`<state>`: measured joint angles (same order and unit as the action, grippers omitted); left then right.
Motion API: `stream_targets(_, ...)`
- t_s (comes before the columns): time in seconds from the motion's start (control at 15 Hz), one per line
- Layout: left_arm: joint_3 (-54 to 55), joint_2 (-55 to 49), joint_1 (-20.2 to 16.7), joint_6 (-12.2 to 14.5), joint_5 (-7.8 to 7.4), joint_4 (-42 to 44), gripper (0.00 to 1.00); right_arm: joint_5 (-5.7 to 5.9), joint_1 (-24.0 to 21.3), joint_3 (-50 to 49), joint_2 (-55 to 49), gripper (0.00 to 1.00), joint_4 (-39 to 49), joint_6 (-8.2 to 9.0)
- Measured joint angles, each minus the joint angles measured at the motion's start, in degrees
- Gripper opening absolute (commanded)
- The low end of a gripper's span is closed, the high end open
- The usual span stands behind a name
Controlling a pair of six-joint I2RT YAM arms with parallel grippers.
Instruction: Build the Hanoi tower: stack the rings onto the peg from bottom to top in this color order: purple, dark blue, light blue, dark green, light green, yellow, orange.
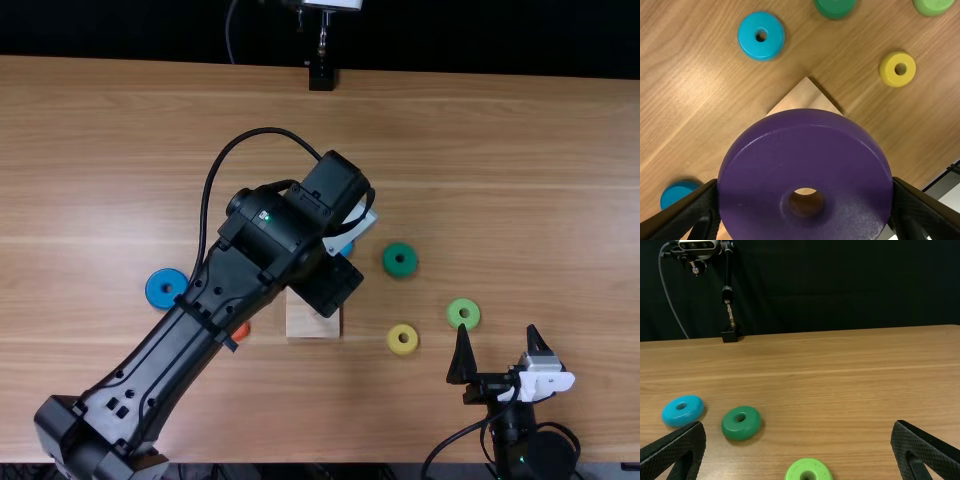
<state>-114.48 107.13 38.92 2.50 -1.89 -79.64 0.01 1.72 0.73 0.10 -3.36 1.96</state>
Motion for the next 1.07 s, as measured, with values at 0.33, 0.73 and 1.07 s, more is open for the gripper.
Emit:
stream_targets(0.33,0.0,1.95,0.09,-0.33,0.0,0.04,0.0,0.0,0.0,0.0,0.0,1.0,-0.04,0.02)
stream_targets(0.73,0.0,1.95,0.09,-0.35,-0.02,0.07,0.0,0.0,0.0,0.0,0.0,1.0,-0.02,0.0)
stream_targets(1.07,0.0,1.95,0.26,-0.39,-0.02,0.02,0.0,0.0,0.0,0.0,0.0,1.0,0.0,0.0)
